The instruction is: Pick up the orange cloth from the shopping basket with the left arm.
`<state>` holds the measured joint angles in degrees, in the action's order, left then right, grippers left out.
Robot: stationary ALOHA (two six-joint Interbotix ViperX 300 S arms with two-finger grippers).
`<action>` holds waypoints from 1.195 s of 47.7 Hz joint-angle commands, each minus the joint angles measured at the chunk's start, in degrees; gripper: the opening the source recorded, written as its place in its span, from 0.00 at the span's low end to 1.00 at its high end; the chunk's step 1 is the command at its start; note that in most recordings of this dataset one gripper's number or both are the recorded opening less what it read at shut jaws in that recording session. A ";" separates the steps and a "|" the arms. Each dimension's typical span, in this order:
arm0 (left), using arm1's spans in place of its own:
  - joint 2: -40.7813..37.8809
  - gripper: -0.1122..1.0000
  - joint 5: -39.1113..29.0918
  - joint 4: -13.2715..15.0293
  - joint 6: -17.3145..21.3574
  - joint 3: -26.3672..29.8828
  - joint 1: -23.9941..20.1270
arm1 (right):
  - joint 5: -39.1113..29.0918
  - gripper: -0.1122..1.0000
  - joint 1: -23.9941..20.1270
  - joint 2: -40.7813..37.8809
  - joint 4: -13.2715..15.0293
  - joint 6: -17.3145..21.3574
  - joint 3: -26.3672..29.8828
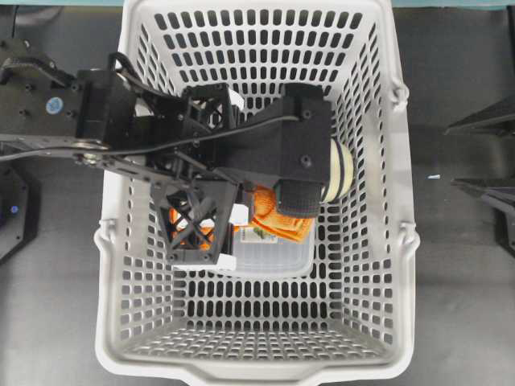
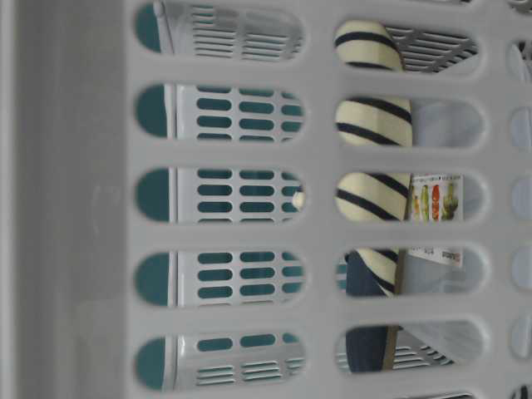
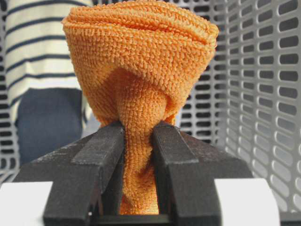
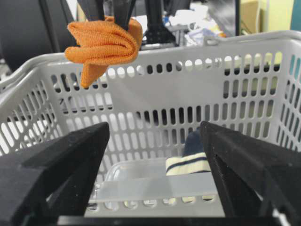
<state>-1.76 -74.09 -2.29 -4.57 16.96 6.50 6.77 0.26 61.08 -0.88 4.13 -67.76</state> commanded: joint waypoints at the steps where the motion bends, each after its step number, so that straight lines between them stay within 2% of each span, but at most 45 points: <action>1: 0.70 0.24 0.26 -0.26 -0.09 0.70 0.09 | 0.26 0.77 0.00 -0.18 -0.26 0.09 0.62; 57: 0.35 0.24 0.18 -0.26 0.00 0.09 -0.18 | -0.62 0.77 0.00 0.09 -0.18 0.09 0.53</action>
<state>-2.11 -74.09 -2.37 -4.66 16.61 6.33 5.89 0.26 61.44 -0.97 4.13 -67.85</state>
